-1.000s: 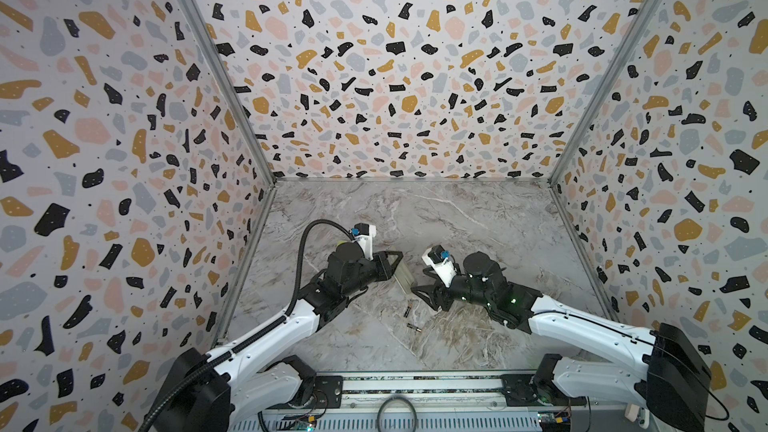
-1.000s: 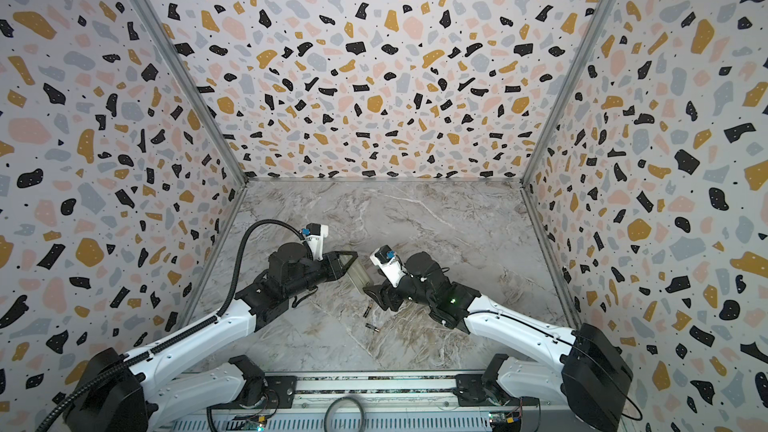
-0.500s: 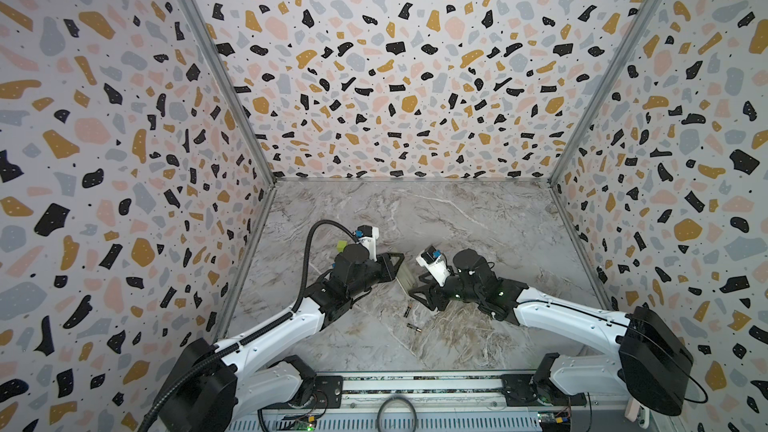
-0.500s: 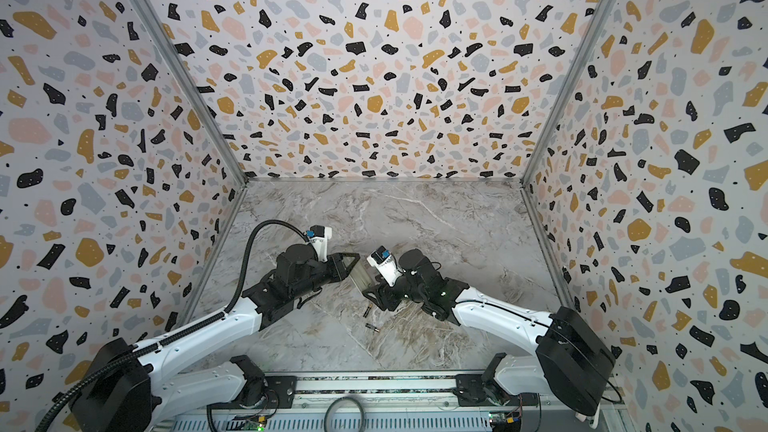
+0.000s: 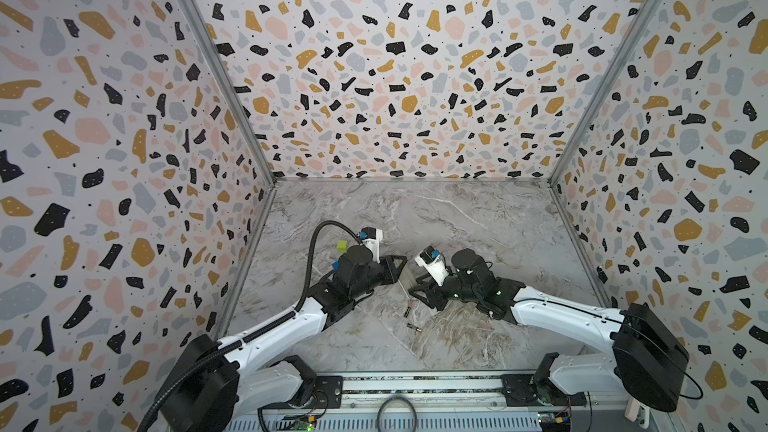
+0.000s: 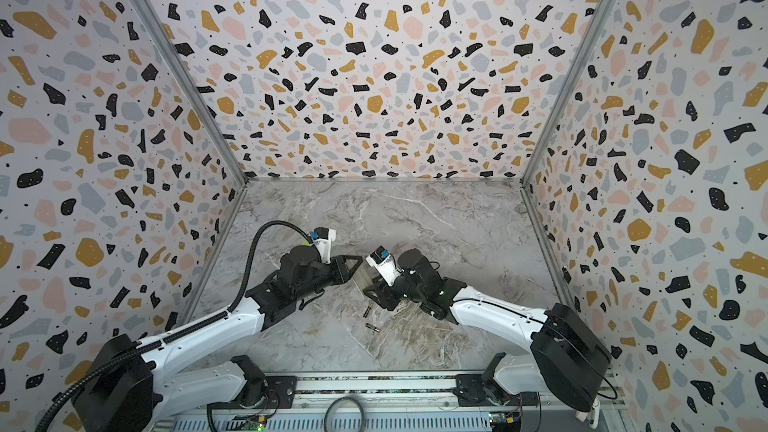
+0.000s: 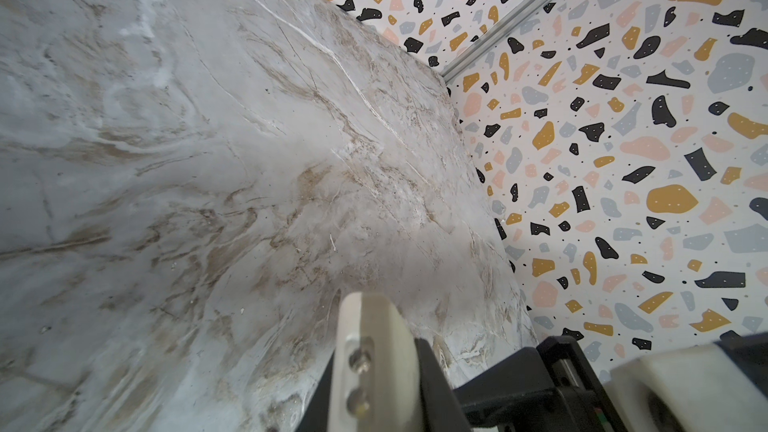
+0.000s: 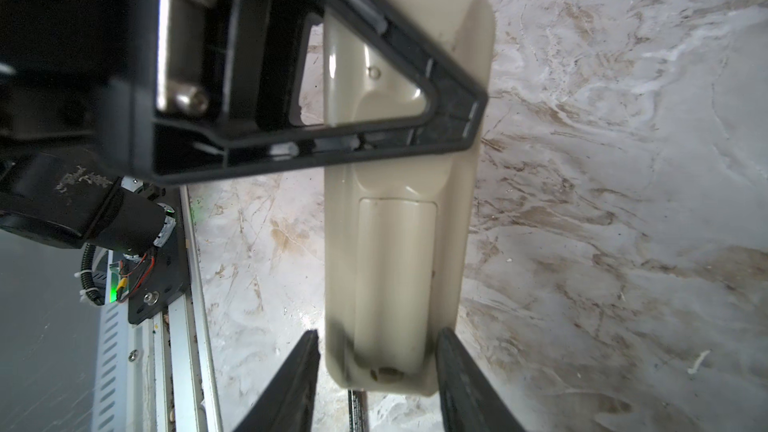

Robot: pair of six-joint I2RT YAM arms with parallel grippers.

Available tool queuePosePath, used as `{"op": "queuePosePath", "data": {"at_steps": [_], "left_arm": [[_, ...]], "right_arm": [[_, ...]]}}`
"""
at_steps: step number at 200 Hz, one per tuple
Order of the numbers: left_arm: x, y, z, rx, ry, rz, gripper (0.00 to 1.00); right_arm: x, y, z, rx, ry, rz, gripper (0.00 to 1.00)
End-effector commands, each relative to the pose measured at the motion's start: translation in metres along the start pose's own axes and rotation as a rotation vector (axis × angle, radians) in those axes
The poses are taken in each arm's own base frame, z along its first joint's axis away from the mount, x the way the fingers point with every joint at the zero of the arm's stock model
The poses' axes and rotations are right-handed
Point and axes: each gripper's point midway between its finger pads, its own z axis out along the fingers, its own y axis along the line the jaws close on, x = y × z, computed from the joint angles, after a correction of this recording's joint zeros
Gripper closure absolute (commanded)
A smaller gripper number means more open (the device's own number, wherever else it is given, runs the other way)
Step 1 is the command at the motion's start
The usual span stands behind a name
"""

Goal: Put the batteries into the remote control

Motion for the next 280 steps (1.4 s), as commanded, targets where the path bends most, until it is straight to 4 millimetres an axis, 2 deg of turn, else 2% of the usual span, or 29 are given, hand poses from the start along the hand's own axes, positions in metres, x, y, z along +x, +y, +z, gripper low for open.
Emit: {"op": "queuePosePath", "data": {"at_steps": [1, 76, 132, 280], "left_arm": [[-0.010, -0.015, -0.001, 0.054, -0.039, 0.025, 1.00], [-0.009, -0.015, 0.000, 0.056, -0.033, 0.031, 1.00], [-0.008, -0.016, 0.001, 0.060, -0.033, 0.029, 1.00], [-0.010, -0.008, 0.004, 0.020, -0.049, 0.025, 1.00]], "right_arm": [[-0.015, 0.002, -0.001, -0.008, -0.037, -0.011, 0.53], [-0.008, -0.001, 0.004, -0.002, -0.017, -0.005, 0.66], [-0.006, -0.001, 0.005, -0.009, -0.012, -0.004, 0.71], [-0.003, -0.003, 0.004, 0.007, 0.000, -0.013, 0.77]]}}
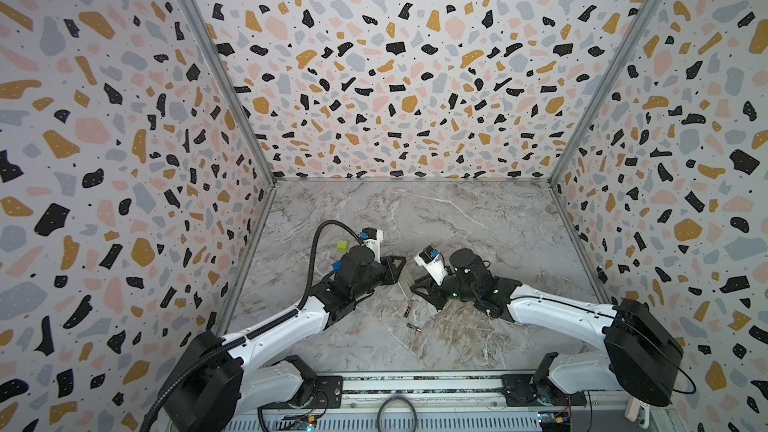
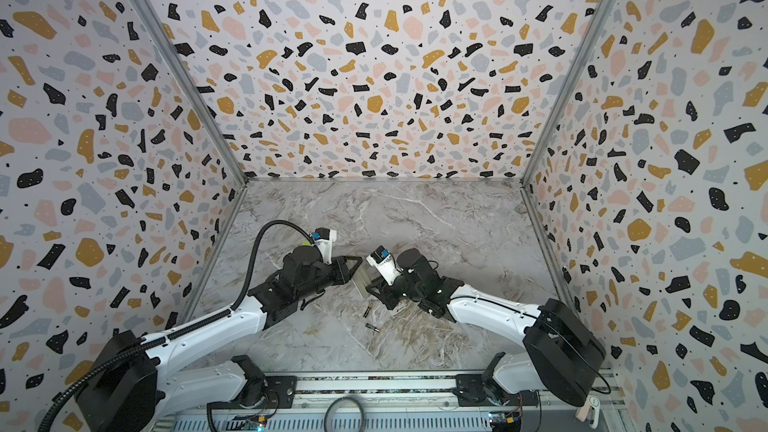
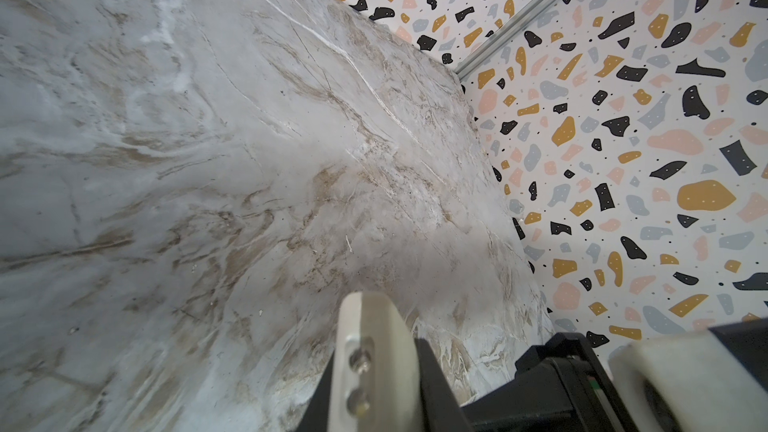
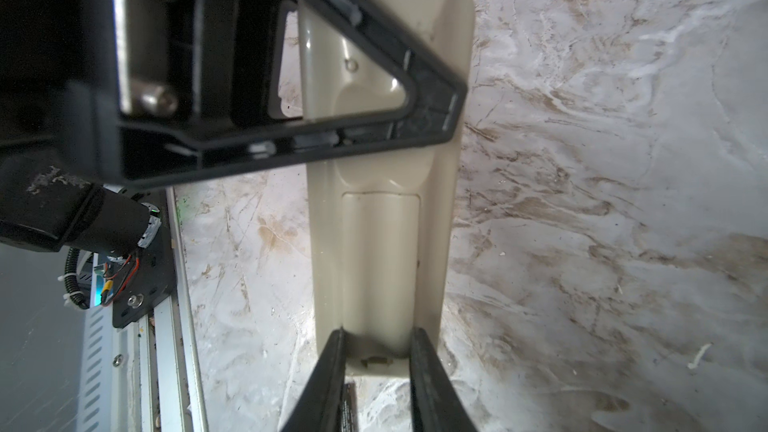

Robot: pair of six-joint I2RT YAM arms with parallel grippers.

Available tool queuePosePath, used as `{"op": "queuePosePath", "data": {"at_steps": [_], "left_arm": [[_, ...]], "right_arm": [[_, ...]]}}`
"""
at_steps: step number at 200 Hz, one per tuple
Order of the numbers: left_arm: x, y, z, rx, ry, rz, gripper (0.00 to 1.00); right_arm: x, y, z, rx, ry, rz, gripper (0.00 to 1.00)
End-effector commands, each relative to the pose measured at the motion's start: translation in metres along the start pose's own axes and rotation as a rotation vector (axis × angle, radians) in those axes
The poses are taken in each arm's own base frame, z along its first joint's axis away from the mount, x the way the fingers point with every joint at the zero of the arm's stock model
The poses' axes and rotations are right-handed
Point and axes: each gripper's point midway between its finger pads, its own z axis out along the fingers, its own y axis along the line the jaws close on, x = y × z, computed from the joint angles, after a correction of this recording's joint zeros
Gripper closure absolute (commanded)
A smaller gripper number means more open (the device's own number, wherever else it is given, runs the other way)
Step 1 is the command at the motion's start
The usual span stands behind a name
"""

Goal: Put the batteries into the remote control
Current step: 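Slide the battery cover off the remote with the right gripper, away from the left gripper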

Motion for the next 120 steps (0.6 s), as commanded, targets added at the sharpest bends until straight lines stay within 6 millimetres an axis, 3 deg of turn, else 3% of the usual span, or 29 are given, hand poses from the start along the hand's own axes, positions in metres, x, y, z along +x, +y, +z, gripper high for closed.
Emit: {"op": "queuePosePath", "data": {"at_steps": [1, 120], "left_arm": [[-0.0123, -0.0160, -0.0003, 0.054, -0.048, 0.008, 1.00], [-0.0137, -0.0074, 0.0009, 0.014, -0.065, -0.007, 1.00]], "right_arm": [[-0.0085, 0.0015, -0.0021, 0.000, -0.016, -0.022, 0.77], [-0.0084, -0.0015, -0.0048, 0.026, -0.017, -0.032, 0.78]]}}
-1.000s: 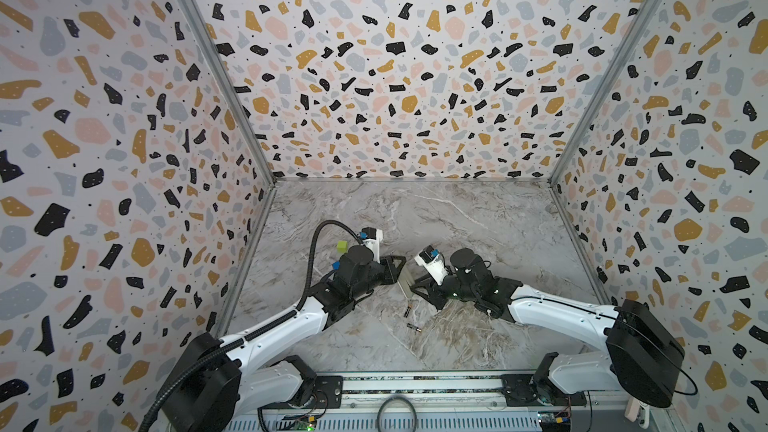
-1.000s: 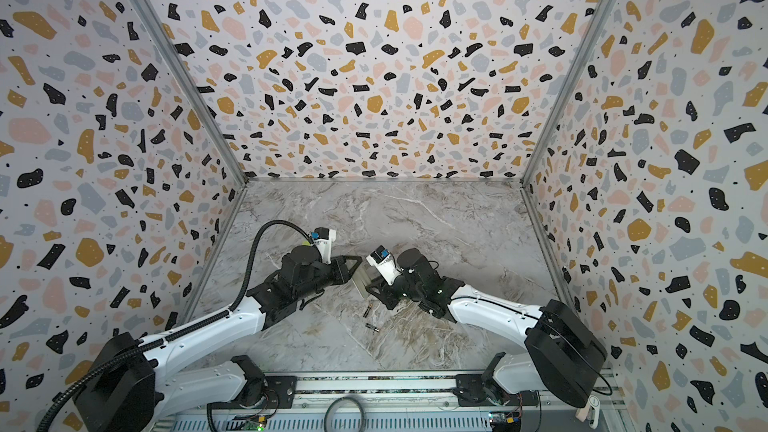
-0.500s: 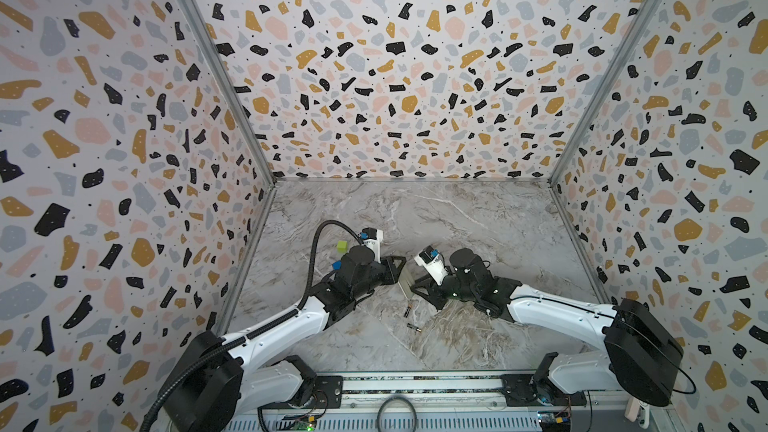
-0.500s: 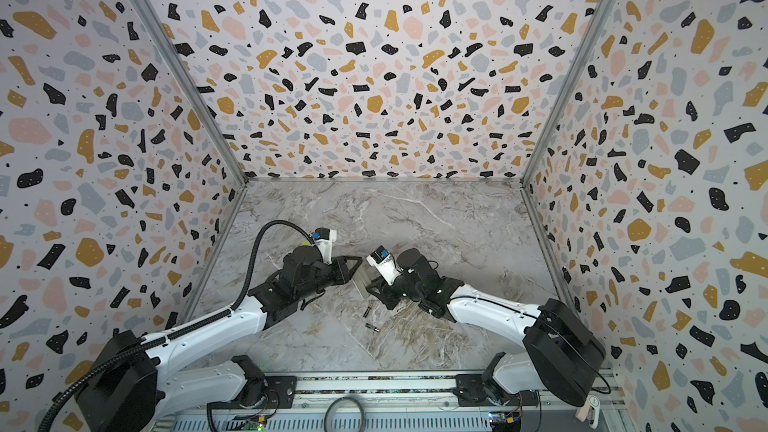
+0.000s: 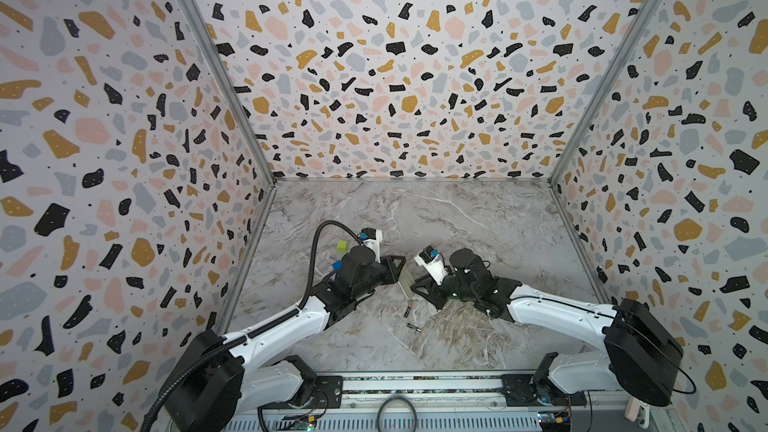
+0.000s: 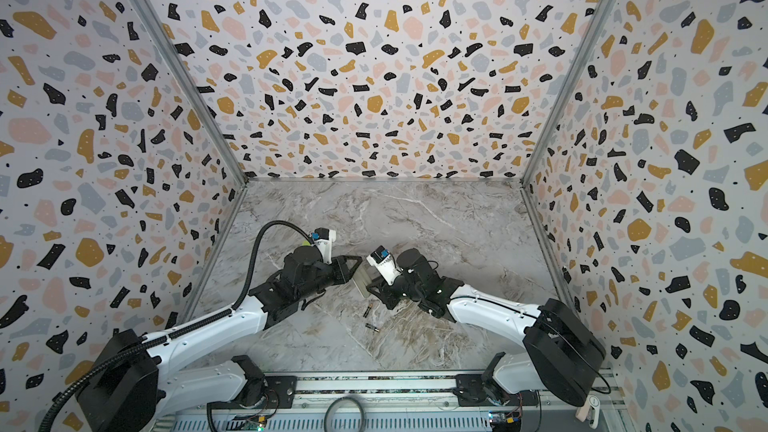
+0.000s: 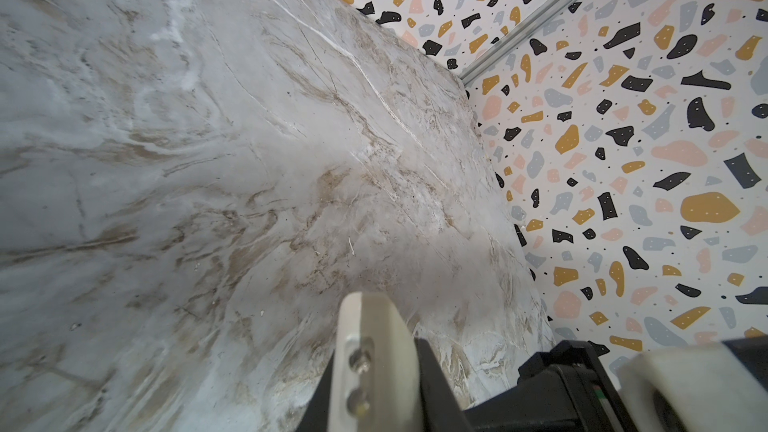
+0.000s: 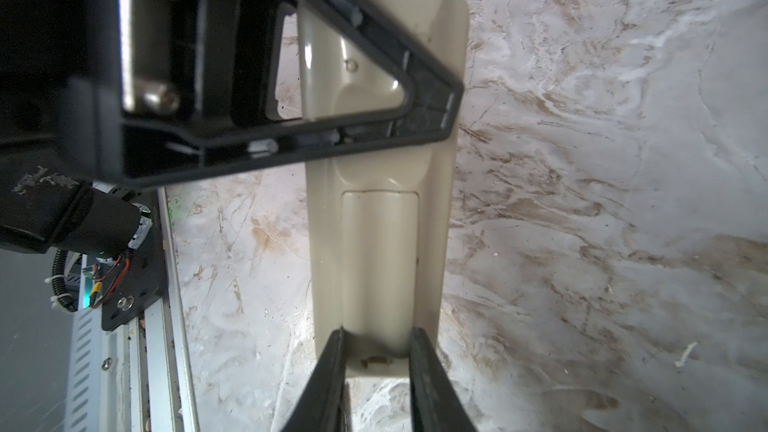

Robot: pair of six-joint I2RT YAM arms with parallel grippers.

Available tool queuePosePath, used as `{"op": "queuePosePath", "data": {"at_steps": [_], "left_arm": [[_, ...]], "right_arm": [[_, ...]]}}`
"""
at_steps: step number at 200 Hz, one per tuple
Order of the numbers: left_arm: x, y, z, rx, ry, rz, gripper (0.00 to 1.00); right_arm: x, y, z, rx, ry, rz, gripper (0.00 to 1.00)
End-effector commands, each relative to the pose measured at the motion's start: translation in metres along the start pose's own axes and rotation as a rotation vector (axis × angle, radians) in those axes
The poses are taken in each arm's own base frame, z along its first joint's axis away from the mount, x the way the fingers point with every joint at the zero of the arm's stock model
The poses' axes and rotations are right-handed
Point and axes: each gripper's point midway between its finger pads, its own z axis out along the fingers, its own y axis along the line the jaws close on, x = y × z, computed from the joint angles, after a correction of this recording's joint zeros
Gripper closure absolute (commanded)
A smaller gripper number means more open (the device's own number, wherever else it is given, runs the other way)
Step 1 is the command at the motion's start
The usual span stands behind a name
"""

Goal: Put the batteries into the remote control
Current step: 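Slide the battery cover off the remote with the right gripper, away from the left gripper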

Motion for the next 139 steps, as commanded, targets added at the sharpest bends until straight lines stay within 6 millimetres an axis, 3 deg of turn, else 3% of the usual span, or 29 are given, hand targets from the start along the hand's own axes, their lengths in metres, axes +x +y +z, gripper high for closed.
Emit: {"op": "queuePosePath", "data": {"at_steps": [1, 139], "left_arm": [[-0.012, -0.010, 0.000, 0.032, -0.052, 0.003, 1.00], [-0.014, 0.007, -0.002, -0.036, -0.078, -0.001, 1.00]], "right_arm": [[-0.008, 0.002, -0.005, 0.007, -0.015, -0.020, 0.78], [0.003, -0.007, -0.006, 0.053, 0.010, -0.011, 0.79]]}}
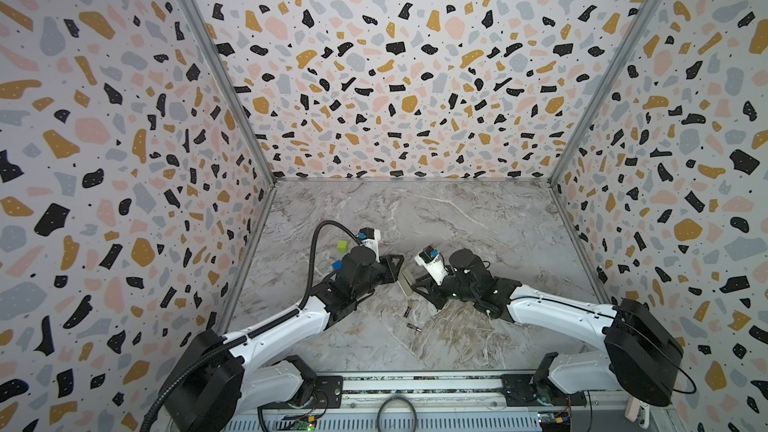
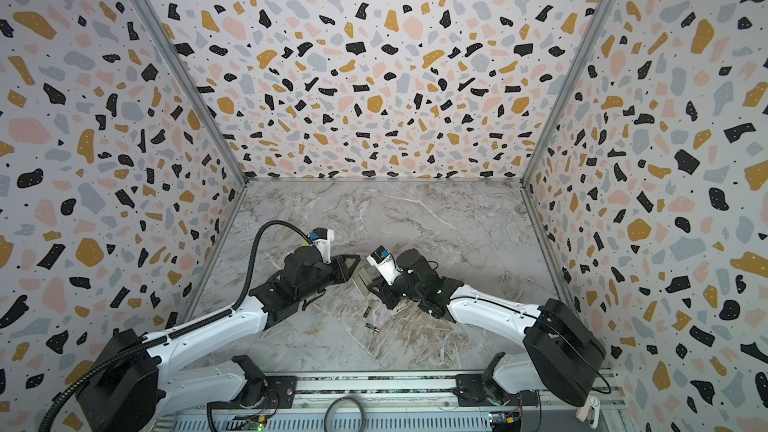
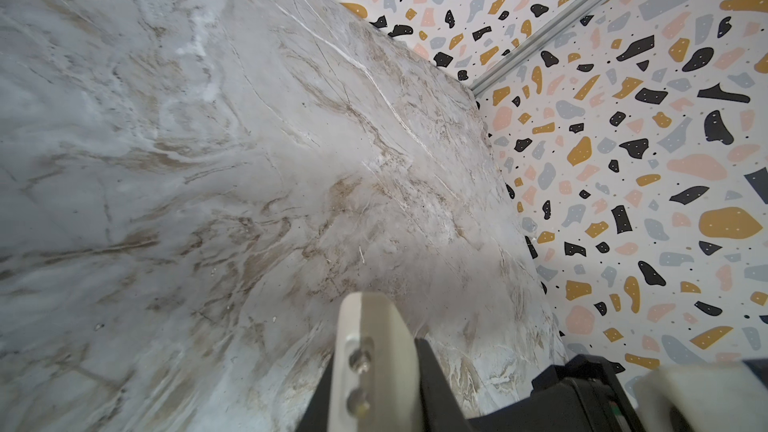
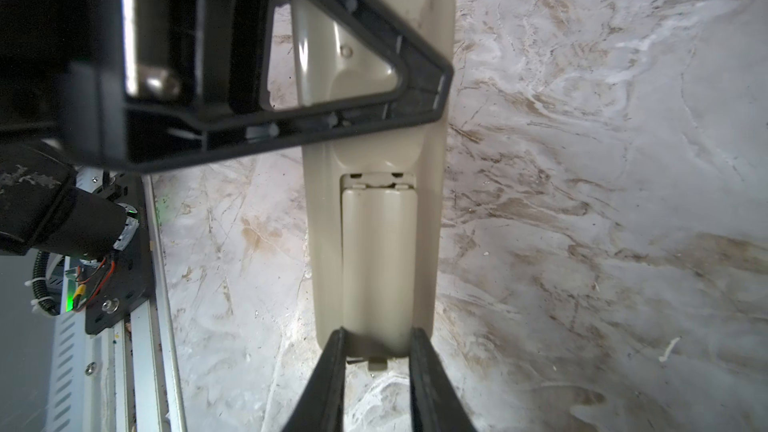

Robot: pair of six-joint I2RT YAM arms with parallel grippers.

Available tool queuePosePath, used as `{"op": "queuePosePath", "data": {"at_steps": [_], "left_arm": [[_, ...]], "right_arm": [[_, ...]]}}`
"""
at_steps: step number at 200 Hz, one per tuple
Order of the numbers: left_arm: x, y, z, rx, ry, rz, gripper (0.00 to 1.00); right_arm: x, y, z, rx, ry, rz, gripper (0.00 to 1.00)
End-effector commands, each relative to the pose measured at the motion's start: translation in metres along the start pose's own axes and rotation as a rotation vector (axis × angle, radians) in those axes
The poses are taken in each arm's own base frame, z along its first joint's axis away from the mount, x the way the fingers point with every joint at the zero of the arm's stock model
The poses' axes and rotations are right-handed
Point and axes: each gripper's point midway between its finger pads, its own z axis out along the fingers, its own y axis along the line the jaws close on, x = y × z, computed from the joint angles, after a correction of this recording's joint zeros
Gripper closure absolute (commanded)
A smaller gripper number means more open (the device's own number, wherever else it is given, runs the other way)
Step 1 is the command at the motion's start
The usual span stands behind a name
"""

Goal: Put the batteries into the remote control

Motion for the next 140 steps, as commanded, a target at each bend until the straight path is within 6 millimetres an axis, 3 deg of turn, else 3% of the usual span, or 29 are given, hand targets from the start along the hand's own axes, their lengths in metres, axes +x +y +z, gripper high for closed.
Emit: {"op": "queuePosePath", "data": {"at_steps": [1, 31, 64, 103, 140], "left_arm": [[-0.009, 0.000, -0.002, 0.005, -0.043, 0.002, 1.00], [-0.010, 0.014, -0.004, -0.015, -0.051, -0.017, 1.00], [-0.011, 0.027, -0.008, -0.022, -0.051, -0.012, 1.00], [-0.006, 0.028, -0.010, 0.035, -0.042, 0.002, 1.00], [0.001, 0.022, -0.013, 0.096, -0.026, 0.030, 1.00]], "right_arm": [[0.002, -0.002, -0.006, 0.025, 0.010, -0.003, 0.79], [0.009, -0.010, -0.008, 0.063, 0.025, 0.014, 0.79], [0.018, -0.033, -0.016, 0.141, 0.041, 0.058, 0.79], [0.041, -0.066, -0.014, 0.227, 0.106, 0.104, 0.79], [0.059, -0.084, -0.007, 0.281, 0.176, 0.119, 0.79]]}}
